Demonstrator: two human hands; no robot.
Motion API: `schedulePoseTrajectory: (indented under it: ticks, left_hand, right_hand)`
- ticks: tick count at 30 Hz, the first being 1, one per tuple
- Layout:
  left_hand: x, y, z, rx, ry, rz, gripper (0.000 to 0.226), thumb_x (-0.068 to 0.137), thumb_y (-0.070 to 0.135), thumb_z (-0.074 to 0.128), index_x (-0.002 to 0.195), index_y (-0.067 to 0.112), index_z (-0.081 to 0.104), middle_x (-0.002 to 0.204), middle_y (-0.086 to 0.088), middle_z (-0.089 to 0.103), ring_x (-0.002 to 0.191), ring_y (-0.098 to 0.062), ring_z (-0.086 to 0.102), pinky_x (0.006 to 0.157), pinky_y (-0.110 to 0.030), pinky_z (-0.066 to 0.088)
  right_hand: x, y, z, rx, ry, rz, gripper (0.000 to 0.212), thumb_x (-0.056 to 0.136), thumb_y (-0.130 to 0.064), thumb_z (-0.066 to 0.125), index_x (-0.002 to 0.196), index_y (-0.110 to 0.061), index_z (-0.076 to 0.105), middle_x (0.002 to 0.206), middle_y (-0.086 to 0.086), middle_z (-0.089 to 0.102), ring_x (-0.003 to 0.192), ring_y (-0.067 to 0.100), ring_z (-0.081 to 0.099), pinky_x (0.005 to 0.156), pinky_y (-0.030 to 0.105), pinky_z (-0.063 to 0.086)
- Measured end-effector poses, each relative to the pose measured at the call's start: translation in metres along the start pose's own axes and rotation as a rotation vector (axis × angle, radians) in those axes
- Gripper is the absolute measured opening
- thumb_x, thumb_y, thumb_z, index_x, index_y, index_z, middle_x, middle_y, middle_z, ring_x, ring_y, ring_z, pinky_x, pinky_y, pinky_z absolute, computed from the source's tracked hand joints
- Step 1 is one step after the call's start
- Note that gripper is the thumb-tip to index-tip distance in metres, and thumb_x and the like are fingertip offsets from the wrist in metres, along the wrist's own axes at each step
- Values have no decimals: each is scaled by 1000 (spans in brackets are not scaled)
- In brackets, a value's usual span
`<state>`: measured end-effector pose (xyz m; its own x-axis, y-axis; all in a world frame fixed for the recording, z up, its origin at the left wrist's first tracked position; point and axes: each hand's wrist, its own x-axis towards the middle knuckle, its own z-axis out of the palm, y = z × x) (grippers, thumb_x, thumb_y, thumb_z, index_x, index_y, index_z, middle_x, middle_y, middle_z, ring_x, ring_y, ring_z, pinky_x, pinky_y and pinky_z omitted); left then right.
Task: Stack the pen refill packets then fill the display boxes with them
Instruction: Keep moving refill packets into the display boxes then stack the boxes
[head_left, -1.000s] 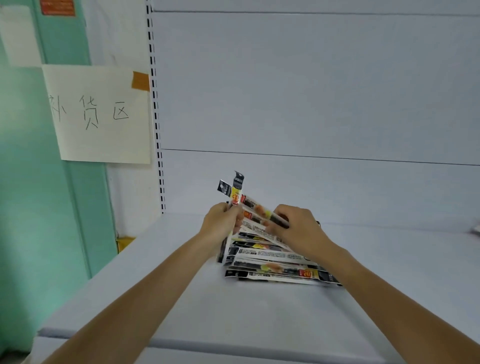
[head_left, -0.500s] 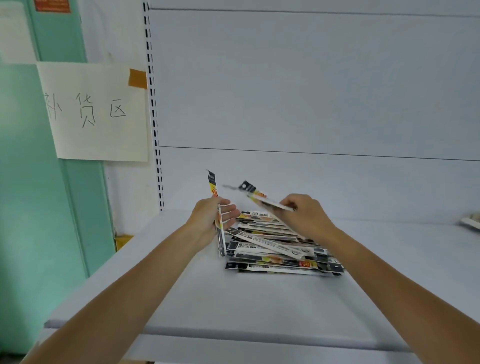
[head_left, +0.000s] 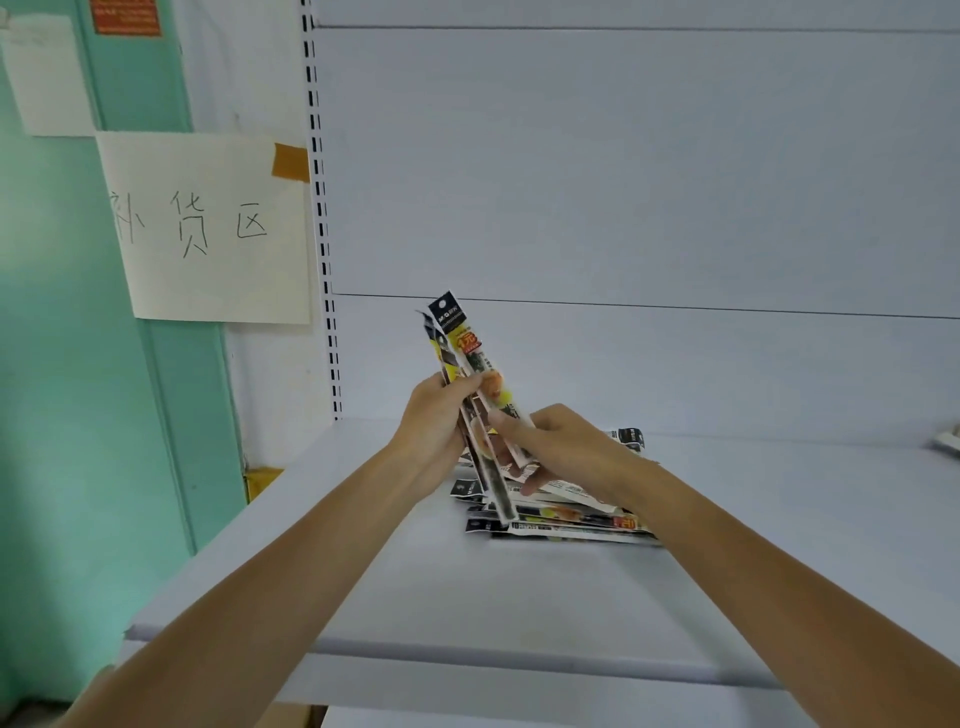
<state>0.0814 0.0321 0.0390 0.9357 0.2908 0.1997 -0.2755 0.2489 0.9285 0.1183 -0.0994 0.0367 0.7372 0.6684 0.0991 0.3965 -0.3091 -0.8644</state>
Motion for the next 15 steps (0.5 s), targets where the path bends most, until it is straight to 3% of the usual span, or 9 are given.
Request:
schedulePoseTrajectory:
  ticks: [3, 5, 7, 10, 12, 15]
  left_hand:
    - [-4, -4, 2, 7, 36, -43, 22, 99, 16, 39, 83, 12, 53, 68, 0, 50, 68, -16, 50, 52, -24, 49]
    - [-7, -5, 5, -19, 68, -44, 21, 99, 15, 36, 85, 14, 52, 72, -3, 50, 72, -19, 52, 63, -30, 50]
    - [-10, -6, 9, -107, 54, -47, 17, 98, 11, 36, 99, 13, 53, 81, -6, 56, 77, -18, 57, 70, -34, 52]
    - [-11, -6, 11, -139, -1, 24, 25, 95, 3, 39, 117, 11, 46, 89, -5, 63, 84, -16, 63, 69, -28, 53]
    - [-12, -4, 8, -110, -54, 41, 17, 92, 2, 43, 106, 10, 48, 78, -2, 64, 81, -17, 64, 72, -29, 51]
    - [-17, -4, 9, -96, -47, 47, 11, 92, 4, 47, 87, 13, 53, 67, 2, 59, 76, -15, 63, 72, -31, 49]
  right_hand:
    - [-1, 7, 3, -196, 85, -20, 57, 84, -59, 50, 81, -5, 68, 82, 9, 65, 74, 12, 57, 70, 33, 54]
    - [-2, 10, 6, -286, 99, -15, 51, 79, -60, 58, 96, -12, 64, 96, 1, 65, 81, 8, 57, 71, 25, 48]
    - [-3, 10, 8, -178, 31, -3, 44, 76, -49, 69, 106, -18, 57, 105, -6, 62, 92, 9, 61, 77, 29, 53]
    - [-8, 6, 3, -210, -11, -58, 24, 79, -26, 68, 98, -17, 54, 83, -3, 59, 73, 13, 57, 66, 29, 51]
    - [-13, 4, -2, -185, -11, -72, 18, 76, -21, 64, 90, -13, 56, 72, 0, 51, 64, 15, 48, 58, 29, 41]
    - [-19, 9, -8, 98, -41, -30, 15, 77, -11, 62, 92, -8, 59, 73, 6, 52, 58, 14, 49, 49, 24, 39]
